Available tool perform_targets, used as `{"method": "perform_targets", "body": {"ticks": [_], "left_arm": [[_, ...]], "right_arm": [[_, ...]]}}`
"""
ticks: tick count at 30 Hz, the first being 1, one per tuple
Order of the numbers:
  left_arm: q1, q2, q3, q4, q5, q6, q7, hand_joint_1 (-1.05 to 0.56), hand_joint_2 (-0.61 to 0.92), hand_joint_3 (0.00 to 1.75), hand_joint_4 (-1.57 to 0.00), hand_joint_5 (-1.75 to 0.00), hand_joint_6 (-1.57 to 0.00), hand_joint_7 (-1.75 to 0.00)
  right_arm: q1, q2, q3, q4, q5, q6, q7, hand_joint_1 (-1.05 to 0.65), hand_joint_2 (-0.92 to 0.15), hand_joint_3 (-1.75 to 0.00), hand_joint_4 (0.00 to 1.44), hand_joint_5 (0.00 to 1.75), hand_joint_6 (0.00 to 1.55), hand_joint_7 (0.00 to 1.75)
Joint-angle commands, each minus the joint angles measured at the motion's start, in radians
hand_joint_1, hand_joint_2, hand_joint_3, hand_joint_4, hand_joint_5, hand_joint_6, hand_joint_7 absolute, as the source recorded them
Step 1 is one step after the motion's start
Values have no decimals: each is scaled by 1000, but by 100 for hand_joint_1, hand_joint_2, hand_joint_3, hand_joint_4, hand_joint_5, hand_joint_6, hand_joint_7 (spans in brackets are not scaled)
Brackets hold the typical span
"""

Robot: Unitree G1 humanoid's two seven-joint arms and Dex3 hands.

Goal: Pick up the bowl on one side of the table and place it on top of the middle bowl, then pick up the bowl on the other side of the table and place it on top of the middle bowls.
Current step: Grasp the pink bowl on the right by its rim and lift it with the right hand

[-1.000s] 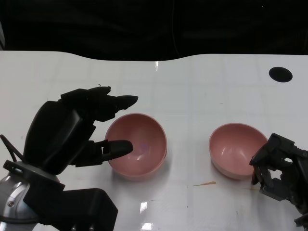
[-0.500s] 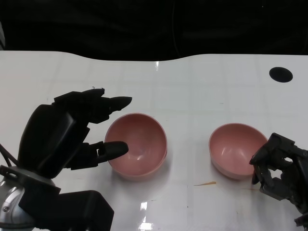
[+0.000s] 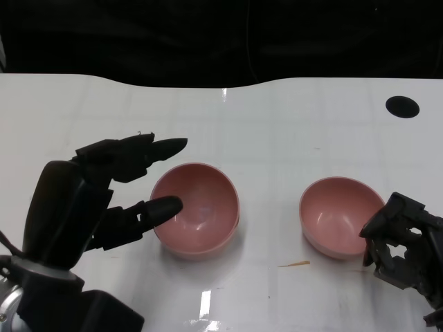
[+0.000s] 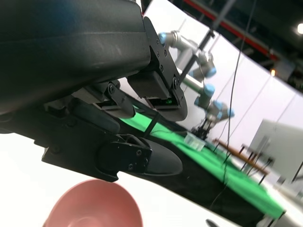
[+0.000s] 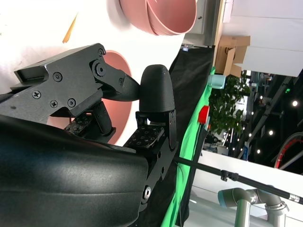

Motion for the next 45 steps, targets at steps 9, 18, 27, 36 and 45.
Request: {"method": "perform_targets", "body": {"ticks": [9, 18, 27, 36, 45], "left_arm": [[38, -41, 67, 42, -105, -90, 10, -40, 92, 33, -88, -15, -91, -6], [63, -111, 84, 39, -219, -101, 1, -30, 92, 33, -93, -20, -95, -6], [81, -168, 103, 13, -264, -74, 1, -14, 85, 50, -77, -67, -101, -10], [87, -215, 117, 17, -465, -55, -85, 1, 66, 105, -61, -138, -88, -73], [86, -236, 146, 60, -655, -32, -205, -1, 59, 122, -68, -167, -72, -135]], "right_arm": [[-7, -17, -11, 12, 8, -26, 9, -10, -70, -93, 83, 169, 75, 140], [-10, -19, -14, 21, 8, -33, 11, -11, -69, -94, 83, 169, 74, 140], [-12, -18, -14, 23, 9, -30, 9, -11, -68, -96, 83, 169, 74, 141], [-8, -19, -12, 17, 10, -29, 12, -10, -70, -94, 83, 168, 74, 139], [-6, -21, -13, 15, -5, -28, -5, -11, -71, -90, 83, 168, 75, 138]]}}
